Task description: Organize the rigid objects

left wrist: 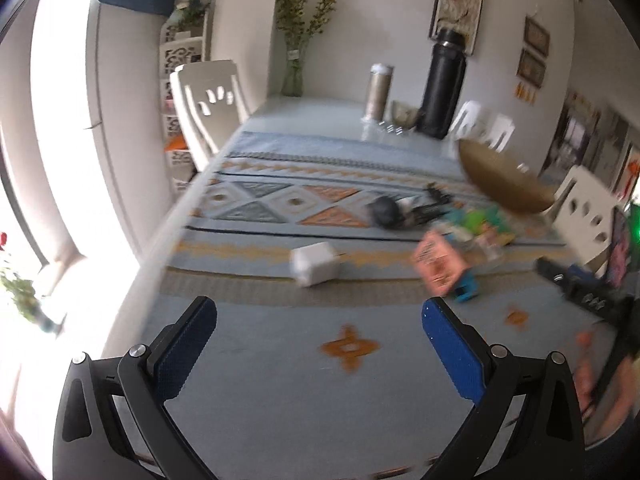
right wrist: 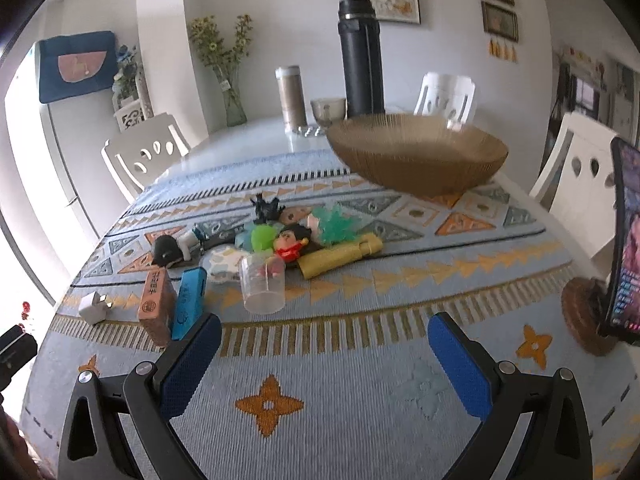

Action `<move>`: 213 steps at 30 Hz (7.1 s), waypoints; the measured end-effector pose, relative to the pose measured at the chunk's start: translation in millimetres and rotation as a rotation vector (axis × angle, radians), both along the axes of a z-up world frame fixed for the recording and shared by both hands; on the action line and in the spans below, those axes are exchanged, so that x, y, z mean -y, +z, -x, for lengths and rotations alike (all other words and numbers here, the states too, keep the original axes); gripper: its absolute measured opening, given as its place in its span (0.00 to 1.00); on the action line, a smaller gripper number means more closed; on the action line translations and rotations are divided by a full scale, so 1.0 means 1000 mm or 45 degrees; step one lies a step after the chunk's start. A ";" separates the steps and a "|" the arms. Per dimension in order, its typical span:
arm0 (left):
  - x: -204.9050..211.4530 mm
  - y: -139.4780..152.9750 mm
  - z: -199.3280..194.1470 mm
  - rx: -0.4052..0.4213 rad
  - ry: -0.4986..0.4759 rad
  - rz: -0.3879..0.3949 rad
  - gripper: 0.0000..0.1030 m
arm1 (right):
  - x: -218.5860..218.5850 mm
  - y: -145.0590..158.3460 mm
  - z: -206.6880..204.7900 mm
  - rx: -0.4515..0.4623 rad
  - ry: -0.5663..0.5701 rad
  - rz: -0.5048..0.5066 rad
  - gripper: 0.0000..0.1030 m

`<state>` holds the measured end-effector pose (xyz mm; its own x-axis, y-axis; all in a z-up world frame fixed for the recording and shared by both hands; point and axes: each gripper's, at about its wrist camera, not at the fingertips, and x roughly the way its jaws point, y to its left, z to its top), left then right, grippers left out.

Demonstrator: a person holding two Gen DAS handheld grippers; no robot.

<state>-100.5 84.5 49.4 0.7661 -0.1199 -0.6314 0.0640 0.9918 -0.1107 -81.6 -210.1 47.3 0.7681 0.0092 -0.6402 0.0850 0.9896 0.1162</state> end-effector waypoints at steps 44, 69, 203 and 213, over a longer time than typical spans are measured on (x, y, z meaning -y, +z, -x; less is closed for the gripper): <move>0.027 -0.031 -0.067 -0.342 -0.364 -0.068 0.34 | -0.064 -0.030 -0.015 -0.459 0.488 -0.483 0.26; 0.066 0.006 -0.056 -0.237 -0.375 -0.157 0.34 | -0.090 -0.019 0.001 -0.282 0.469 -0.017 0.39; 0.145 -0.039 -0.096 -0.291 -0.430 -0.140 0.20 | -0.001 -0.017 -0.085 -0.379 0.396 -0.274 0.36; 0.146 -0.013 -0.079 -0.220 -0.453 0.012 0.20 | 0.042 0.004 -0.044 -0.258 0.320 -0.302 0.36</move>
